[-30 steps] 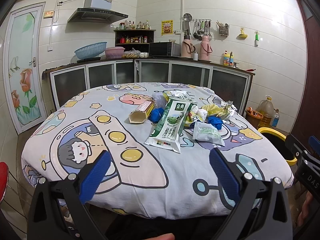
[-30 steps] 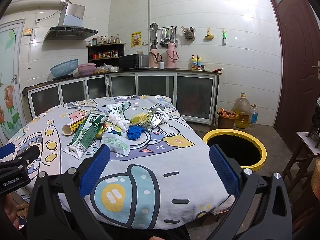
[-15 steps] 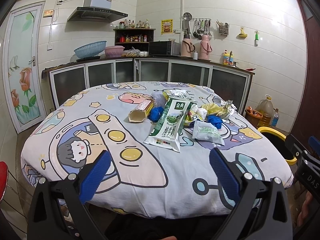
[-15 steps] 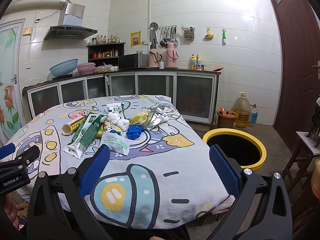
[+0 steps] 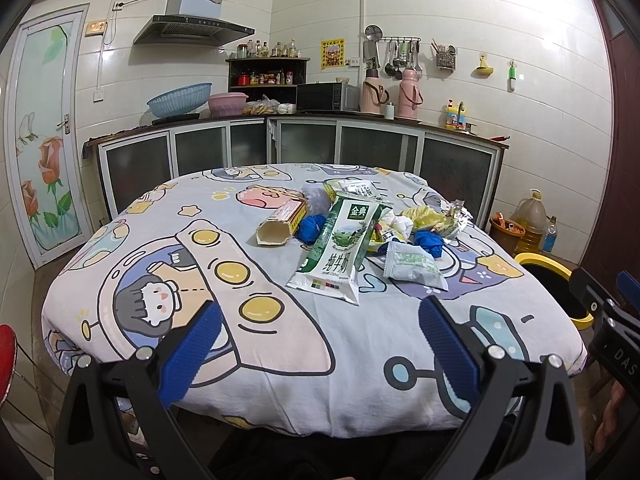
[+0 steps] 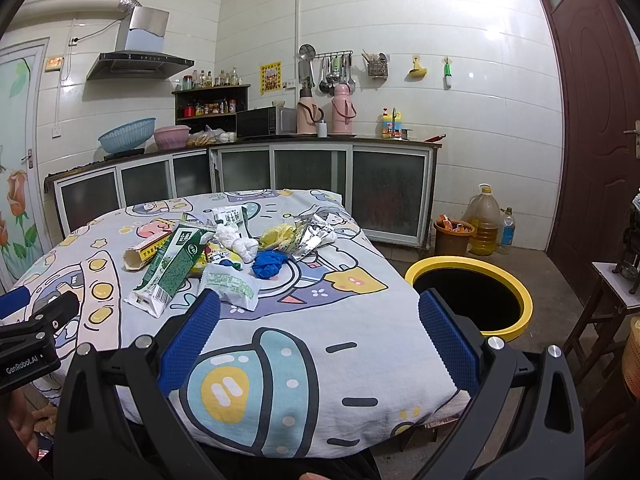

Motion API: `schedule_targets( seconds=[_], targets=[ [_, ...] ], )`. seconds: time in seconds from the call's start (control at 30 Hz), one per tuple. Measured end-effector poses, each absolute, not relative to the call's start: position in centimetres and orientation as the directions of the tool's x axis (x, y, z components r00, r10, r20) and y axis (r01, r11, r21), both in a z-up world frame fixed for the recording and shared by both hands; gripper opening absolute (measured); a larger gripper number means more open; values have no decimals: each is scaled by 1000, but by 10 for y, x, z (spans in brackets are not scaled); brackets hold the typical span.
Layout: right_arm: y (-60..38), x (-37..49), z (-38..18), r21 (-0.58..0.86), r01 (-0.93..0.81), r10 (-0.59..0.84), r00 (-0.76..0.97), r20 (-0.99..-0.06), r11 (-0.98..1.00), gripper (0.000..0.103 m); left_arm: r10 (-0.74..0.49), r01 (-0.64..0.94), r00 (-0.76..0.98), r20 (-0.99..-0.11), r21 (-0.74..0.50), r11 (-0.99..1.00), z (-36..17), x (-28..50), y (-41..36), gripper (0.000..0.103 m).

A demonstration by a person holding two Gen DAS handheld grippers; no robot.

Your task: Collect trash

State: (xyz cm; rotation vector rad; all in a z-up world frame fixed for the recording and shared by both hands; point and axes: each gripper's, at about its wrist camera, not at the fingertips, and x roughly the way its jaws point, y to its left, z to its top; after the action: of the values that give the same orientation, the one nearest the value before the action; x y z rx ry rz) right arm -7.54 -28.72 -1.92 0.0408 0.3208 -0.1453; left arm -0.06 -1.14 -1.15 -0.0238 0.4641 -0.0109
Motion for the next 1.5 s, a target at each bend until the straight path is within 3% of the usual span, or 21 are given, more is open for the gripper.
schedule_targets(
  seconds=[0.4, 0.5, 0.73, 0.9, 1.17, 1.33, 1.5],
  targets=[
    [-300, -72, -17, 66, 125, -100, 948, -302, 990, 96, -50, 42, 892, -450, -29, 999, -10, -3, -10, 95],
    [-320, -57, -13, 140, 90, -35, 935, -354, 986, 96, -64, 51, 884, -464, -42, 998, -14, 0, -8, 95],
    [-373, -18, -19, 398, -29, 208, 886, -414, 917, 96, -263, 226, 815, -517, -134, 965, -33, 15, -8, 95],
    [-378, 16, -25, 469, -116, 353, 816, -457, 875, 96, -239, 245, 806, -542, -63, 968, -34, 41, -9, 95],
    [-367, 76, -29, 367, -209, 394, 732, -555, 906, 96, -267, 321, 718, -642, -35, 947, -29, 112, -4, 95],
    [-373, 124, -28, 366, -254, 424, 735, -528, 895, 96, -246, 365, 714, -655, 48, 930, -30, 149, -8, 95],
    [-374, 169, -31, 307, -215, 361, 733, -577, 927, 96, -272, 368, 672, -689, -9, 930, -32, 179, -5, 95]
  ],
)
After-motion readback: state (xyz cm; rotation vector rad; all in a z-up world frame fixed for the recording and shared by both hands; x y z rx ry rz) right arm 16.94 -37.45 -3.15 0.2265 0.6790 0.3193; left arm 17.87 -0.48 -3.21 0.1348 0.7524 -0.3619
